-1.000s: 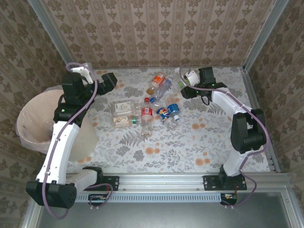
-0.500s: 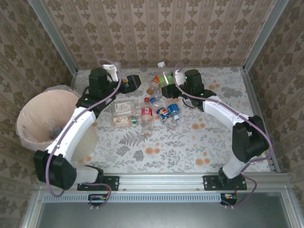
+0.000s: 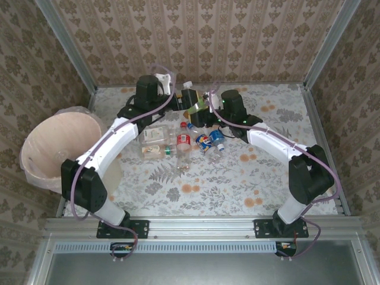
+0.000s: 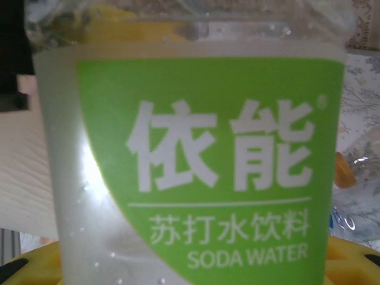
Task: Put the plastic bottles in the bin
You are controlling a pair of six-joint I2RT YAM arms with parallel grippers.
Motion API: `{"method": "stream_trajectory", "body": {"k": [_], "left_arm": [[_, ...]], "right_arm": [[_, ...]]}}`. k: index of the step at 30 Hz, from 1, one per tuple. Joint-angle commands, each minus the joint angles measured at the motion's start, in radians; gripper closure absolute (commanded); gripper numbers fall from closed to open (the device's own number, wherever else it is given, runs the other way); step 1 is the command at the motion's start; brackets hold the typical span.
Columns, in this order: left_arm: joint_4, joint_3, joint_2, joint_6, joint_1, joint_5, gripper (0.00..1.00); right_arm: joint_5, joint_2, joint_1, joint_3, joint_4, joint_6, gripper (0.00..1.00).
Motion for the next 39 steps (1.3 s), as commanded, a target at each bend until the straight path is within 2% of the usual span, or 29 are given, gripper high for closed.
{"method": "stream_trajectory", "body": {"k": [1,6,14,16,21,24,27,28,33,39], "left_arm": [[-0.024,0.048,0.031,-0.025,-0.007,-0.008,0.00],[-0.057,0.083,0.070,0.015,-0.025,0.004,0.03],[-0.106,0.123,0.104,0.023,-0.023,0.015,0.34],[-0.106,0.121,0.102,0.022,-0.021,0.013,0.37],[-0.093,0.113,0.098,0.009,-0.015,0.014,0.42],[-0.093,0.103,0.083,0.010,-0.010,-0.001,0.44],[-0.090,0.081,0.052,0.010,0.002,-0.028,0.45],[-0.091,0.071,0.038,0.010,0.008,-0.043,0.46],[-0.126,0.044,-0.022,0.023,0.037,-0.080,0.47],[-0.260,0.044,-0.123,0.107,0.110,-0.206,0.48]], "right_arm": [[-0.027,-0.014,0.014,0.041,0.058,0.026,0.55],[-0.045,-0.002,0.026,0.078,0.051,0.031,0.53],[-0.049,0.007,0.036,0.104,0.009,0.023,0.49],[-0.054,0.004,0.037,0.103,0.004,0.022,0.47],[-0.090,0.001,0.036,0.102,-0.022,0.000,0.31],[-0.073,-0.012,0.036,0.096,-0.053,-0.027,0.15],[-0.050,-0.038,0.035,0.078,-0.079,-0.068,0.07],[-0.038,-0.050,0.035,0.068,-0.082,-0.080,0.00],[0.061,-0.111,0.033,0.031,-0.115,-0.124,0.00],[0.202,-0.191,0.033,-0.010,-0.167,-0.152,0.00]]}}
